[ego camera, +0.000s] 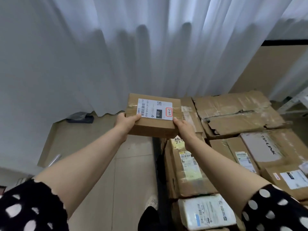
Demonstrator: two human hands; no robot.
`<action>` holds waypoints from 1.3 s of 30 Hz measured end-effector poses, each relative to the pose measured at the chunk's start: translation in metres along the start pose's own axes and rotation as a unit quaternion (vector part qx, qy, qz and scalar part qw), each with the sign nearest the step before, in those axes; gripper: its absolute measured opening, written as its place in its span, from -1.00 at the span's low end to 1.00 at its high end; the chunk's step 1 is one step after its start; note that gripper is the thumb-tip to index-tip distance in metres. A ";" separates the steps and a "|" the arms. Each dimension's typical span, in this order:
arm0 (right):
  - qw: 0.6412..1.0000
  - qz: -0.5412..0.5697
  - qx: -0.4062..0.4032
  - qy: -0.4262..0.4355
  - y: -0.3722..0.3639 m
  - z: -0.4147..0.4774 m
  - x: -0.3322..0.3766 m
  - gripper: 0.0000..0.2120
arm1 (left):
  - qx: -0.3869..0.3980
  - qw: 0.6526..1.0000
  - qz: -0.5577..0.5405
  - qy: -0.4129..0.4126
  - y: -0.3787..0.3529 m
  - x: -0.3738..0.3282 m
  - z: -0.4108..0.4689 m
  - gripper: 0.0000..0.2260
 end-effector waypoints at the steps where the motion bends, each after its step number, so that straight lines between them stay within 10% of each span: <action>1: 1.000 -0.001 -0.007 -0.002 0.000 0.014 0.011 -0.53 | 0.004 1.000 0.003 0.000 -0.006 -0.002 0.018 -0.52; 22: 0.988 -0.005 -0.155 -0.005 0.034 0.258 0.189 -0.71 | 0.137 0.990 -0.005 0.042 -0.186 0.002 0.332 -0.62; 39: 0.954 -0.135 -0.209 -0.165 0.061 0.439 0.139 -0.74 | 0.204 0.956 0.151 0.149 -0.286 0.140 0.408 -0.52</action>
Point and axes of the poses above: each hand's wrist, its own z-axis towards the middle knuckle, its own y-axis out of the back of the hand, x = y × z, the point moved 9 cm from there along z, towards the middle knuckle, and after that the axes turned 15 degrees about -y, right-handed, at the moved point
